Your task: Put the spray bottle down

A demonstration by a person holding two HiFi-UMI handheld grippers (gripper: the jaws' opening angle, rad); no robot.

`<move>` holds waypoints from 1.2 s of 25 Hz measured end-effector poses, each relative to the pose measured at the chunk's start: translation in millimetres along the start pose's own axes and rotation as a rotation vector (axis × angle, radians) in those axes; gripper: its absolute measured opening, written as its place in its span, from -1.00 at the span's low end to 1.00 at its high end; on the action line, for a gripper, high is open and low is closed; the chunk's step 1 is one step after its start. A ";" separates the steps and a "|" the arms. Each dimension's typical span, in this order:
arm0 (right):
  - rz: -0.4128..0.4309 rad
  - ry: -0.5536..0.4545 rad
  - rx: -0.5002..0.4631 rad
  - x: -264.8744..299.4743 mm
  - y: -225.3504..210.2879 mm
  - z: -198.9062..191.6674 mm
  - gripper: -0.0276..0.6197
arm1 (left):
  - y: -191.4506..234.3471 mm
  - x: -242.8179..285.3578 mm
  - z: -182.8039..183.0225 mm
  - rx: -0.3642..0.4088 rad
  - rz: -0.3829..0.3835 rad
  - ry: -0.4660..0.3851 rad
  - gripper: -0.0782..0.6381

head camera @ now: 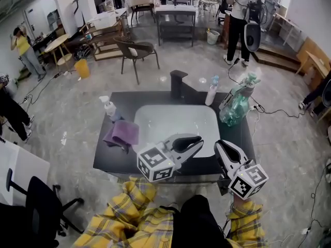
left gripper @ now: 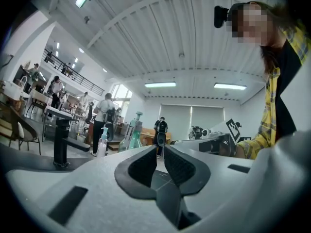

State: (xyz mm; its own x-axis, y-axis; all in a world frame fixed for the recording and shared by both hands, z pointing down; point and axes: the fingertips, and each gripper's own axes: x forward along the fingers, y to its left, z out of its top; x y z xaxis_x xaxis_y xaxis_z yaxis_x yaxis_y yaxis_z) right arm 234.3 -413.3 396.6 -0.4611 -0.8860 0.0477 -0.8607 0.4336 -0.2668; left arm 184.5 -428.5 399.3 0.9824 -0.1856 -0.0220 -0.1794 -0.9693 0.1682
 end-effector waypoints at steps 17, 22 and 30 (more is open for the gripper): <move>-0.083 -0.040 -0.031 -26.5 44.6 -29.2 -0.86 | -30.3 -39.5 -27.3 -0.076 0.014 -0.007 -0.65; -0.080 -0.025 -0.012 -32.7 54.9 -45.3 -0.87 | -40.0 -49.9 -34.0 -0.084 0.031 -0.007 -0.65; -0.079 -0.026 0.002 -40.3 63.2 -56.4 -0.90 | -48.4 -69.5 -50.4 -0.137 0.088 0.009 -0.65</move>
State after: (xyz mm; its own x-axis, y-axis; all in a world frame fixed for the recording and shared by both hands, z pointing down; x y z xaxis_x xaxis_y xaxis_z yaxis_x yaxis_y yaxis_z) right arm 186.3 -340.9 432.0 -0.3858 -0.9216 0.0434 -0.8938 0.3617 -0.2650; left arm 127.6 -360.5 442.4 0.9639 -0.2663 0.0078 -0.2561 -0.9182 0.3022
